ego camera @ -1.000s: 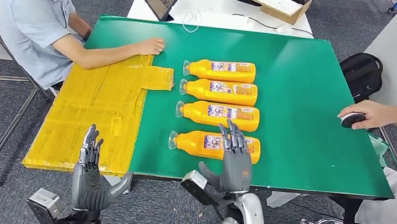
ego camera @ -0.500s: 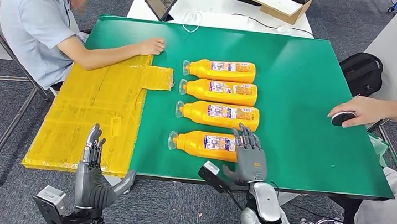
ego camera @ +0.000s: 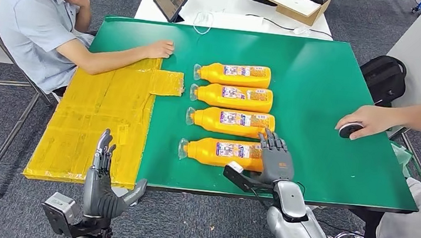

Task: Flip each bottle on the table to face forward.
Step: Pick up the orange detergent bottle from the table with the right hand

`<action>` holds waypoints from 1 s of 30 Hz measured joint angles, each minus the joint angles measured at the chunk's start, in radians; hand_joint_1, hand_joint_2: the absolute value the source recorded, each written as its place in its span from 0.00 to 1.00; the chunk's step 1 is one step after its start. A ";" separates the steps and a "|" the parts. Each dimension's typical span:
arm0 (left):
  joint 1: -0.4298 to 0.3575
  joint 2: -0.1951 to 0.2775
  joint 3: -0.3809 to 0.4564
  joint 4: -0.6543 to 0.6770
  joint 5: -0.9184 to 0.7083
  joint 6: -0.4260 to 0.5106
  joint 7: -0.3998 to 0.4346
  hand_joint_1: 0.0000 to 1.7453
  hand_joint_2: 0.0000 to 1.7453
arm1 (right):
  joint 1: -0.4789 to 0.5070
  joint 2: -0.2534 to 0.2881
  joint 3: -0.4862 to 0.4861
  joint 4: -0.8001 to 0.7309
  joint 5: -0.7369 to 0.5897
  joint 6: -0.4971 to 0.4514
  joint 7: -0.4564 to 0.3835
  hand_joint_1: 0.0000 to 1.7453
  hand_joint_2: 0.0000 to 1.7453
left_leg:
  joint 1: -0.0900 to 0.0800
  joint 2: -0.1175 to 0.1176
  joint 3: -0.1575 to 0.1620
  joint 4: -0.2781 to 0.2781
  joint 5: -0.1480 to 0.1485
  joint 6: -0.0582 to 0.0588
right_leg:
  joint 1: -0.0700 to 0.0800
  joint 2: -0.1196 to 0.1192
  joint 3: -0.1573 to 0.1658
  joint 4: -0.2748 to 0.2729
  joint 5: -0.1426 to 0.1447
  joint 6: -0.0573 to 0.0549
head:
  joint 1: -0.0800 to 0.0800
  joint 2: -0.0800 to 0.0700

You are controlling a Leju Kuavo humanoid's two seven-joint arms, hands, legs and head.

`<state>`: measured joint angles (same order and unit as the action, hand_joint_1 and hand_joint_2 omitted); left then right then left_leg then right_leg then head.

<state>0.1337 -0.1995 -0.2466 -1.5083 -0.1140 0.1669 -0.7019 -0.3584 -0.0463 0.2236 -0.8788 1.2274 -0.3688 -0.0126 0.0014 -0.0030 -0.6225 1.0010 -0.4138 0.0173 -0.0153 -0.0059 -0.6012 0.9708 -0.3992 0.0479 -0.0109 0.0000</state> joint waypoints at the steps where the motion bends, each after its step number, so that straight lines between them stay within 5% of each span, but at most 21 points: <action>1: -0.001 0.000 0.000 0.002 0.000 -0.001 0.000 0.00 1.00 | -0.009 0.000 0.000 0.014 -0.004 0.000 -0.002 0.00 1.00 | 0.000 0.000 0.000 0.000 0.000 0.000 | 0.000 0.000 0.000 0.000 0.000 0.000 | 0.000 0.000; 18: -0.041 0.000 -0.004 0.055 -0.011 -0.009 0.000 0.00 1.00 | -0.130 0.038 0.000 0.228 -0.149 0.035 -0.155 0.01 1.00 | 0.000 0.000 0.005 0.000 0.000 0.000 | 0.000 0.000 0.004 0.000 0.000 0.000 | 0.000 0.000; 22: -0.045 0.000 -0.005 0.065 -0.011 -0.010 0.000 0.00 1.00 | -0.139 0.047 0.000 0.253 -0.163 0.042 -0.183 0.79 1.00 | 0.000 0.000 0.005 0.000 0.000 0.000 | 0.000 0.000 0.005 0.000 0.000 0.000 | 0.000 0.000; 30: -0.052 0.001 -0.011 0.081 -0.001 -0.010 0.000 0.00 1.00 | -0.150 0.062 0.014 0.290 -0.190 0.054 -0.245 0.81 1.00 | 0.000 0.002 0.008 0.000 0.000 0.000 | 0.000 0.001 0.006 0.000 0.000 0.000 | 0.000 0.000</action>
<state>0.0817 -0.1988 -0.2580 -1.4270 -0.1151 0.1566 -0.7019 -0.5087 0.0155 0.2381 -0.5887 1.0374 -0.3153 -0.2572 0.0016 -0.0009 -0.6148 1.0009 -0.4142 0.0171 -0.0150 -0.0051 -0.5952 0.9706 -0.3990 0.0476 -0.0107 0.0000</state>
